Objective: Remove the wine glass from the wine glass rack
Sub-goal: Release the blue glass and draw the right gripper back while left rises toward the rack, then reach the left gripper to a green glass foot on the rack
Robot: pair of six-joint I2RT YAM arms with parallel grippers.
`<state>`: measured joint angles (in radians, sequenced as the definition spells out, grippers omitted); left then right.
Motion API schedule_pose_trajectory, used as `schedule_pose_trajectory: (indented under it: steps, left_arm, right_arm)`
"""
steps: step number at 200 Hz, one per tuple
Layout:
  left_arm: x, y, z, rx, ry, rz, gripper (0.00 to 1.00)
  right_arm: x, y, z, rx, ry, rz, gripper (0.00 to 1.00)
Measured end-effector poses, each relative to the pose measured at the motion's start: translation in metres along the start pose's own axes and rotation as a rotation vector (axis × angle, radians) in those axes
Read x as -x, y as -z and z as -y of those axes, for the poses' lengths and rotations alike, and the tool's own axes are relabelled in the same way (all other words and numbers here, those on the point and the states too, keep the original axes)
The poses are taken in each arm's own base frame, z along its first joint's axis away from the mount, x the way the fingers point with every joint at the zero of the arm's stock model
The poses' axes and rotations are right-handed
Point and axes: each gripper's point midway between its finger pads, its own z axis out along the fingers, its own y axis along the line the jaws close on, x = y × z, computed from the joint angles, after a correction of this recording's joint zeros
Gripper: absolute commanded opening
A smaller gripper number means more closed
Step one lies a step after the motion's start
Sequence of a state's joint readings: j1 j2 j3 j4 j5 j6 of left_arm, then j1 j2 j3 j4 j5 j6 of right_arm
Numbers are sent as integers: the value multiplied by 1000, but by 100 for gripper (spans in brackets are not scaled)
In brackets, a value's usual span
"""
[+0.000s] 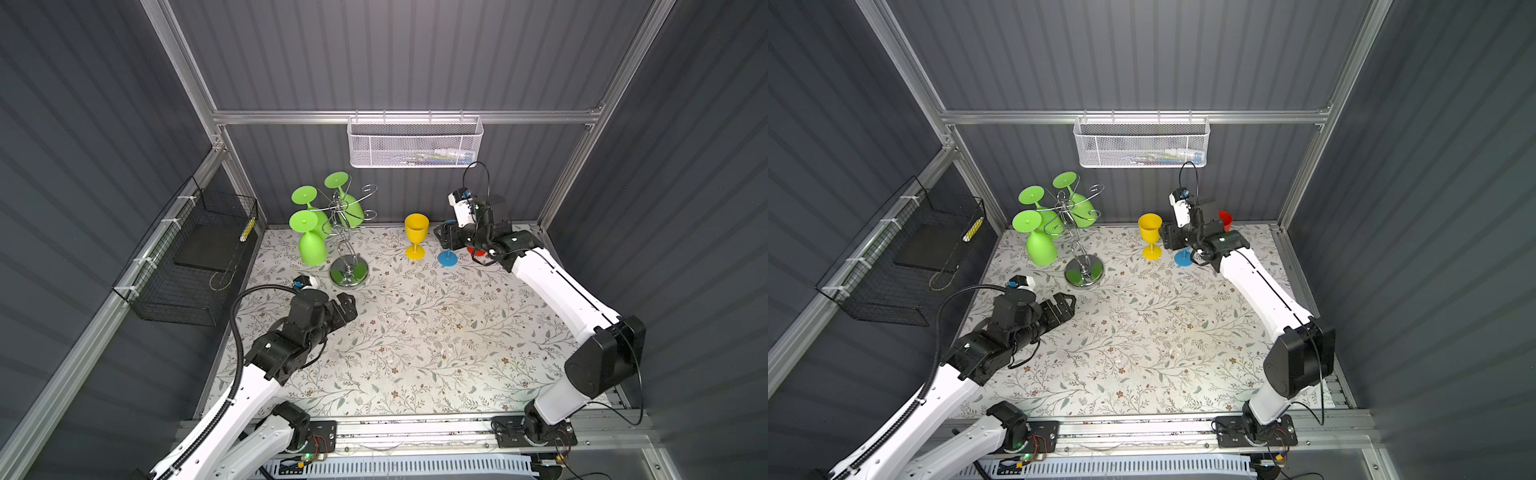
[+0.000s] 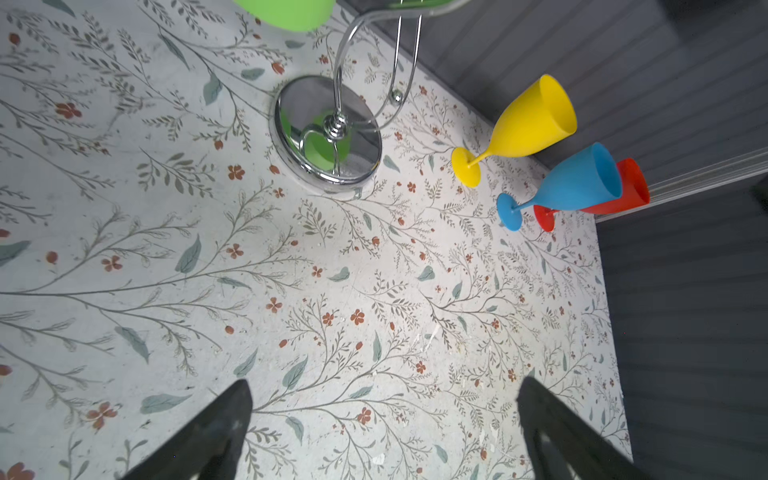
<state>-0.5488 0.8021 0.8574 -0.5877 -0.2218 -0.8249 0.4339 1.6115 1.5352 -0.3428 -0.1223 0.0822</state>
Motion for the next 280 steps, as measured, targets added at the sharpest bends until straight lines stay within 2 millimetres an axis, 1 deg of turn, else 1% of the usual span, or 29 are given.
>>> schedule_pose_trajectory:
  steps: [14,29,40,53,69,89,106,120,150,170,199,227,256,280]
  left_arm:
    - [14,11,9,-15,2,23,100]
    - [29,19,19,-30,9,38,99]
    - [41,21,23,-34,16,46,99]
    - [59,22,25,-19,28,61,100]
    - [83,25,31,-13,33,88,99]
    - [113,30,44,-27,36,125,99]
    - [130,30,49,-42,52,139,98]
    - [141,26,45,-42,77,138,96]
    - [164,9,16,-28,193,128,91]
    - [177,5,7,-53,256,139,88]
    - [189,2,13,-160,315,152,83]
    - [191,-8,10,-235,384,143,76]
    - [196,-19,4,-264,438,140,68]
    - [202,-20,5,-291,458,159,63]
  right_arm:
    - [-3,0,-16,47,2,19,71]
    - [-5,1,-26,85,1,45,71]
    - [-6,4,-29,102,-2,65,71]
    - [-7,9,-32,123,-3,91,70]
    - [-8,15,-35,145,-2,123,70]
    - [-13,23,-38,170,4,160,67]
    - [-18,27,-42,192,11,180,65]
    - [-24,27,-43,207,15,190,62]
    - [-32,27,-52,264,18,199,56]
    - [-32,30,-57,294,22,213,54]
    - [-25,41,-64,332,24,250,51]
    - [-17,49,-71,363,29,284,49]
    - [-18,50,-80,389,36,281,46]
    - [-19,50,-86,403,41,279,45]
